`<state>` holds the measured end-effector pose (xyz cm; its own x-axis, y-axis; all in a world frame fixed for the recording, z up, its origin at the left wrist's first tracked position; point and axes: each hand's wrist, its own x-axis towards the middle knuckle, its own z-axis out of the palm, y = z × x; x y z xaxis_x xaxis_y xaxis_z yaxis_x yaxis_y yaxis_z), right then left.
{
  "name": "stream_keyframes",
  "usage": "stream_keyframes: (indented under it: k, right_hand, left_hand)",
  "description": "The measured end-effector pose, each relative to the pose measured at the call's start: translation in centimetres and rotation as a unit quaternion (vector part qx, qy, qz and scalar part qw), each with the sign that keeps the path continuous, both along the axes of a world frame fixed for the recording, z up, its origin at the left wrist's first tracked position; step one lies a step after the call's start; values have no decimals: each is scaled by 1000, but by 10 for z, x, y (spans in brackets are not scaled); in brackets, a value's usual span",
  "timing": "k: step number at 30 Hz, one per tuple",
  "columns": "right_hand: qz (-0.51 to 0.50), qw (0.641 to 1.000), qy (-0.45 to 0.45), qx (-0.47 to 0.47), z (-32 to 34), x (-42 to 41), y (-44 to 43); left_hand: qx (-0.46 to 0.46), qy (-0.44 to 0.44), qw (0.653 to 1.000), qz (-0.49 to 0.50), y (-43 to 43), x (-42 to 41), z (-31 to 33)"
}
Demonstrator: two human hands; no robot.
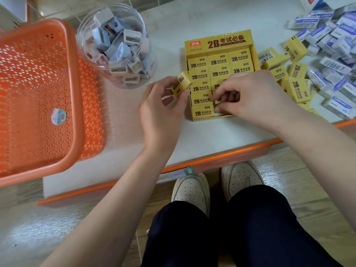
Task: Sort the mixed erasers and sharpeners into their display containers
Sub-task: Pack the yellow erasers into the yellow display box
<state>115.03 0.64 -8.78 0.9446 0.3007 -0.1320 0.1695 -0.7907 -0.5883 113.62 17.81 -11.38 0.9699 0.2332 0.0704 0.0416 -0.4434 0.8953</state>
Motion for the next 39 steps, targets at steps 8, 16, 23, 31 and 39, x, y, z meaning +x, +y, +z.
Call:
stream_keyframes:
  k: [8,16,23,31,39]
  right_hand:
    - [-7,1000,5,23,3,-4,-7]
    - [-96,981,0,170,12,-13,-8]
    - [-120,963,25,238,5,-15,-6]
    - [-149,941,48,301,9,-13,-11]
    - [-118,973,-27,198,3,-17,-7]
  left_hand:
    - [-2,-10,1000,-20,-5,0,3]
    - [95,-59,984,-142,-21,0,14]
    - [89,-46,981,-164,-24,-1,17]
    - [46,3,987,-156,-28,6,30]
    - [-49,74,988,-126,-28,6,29]
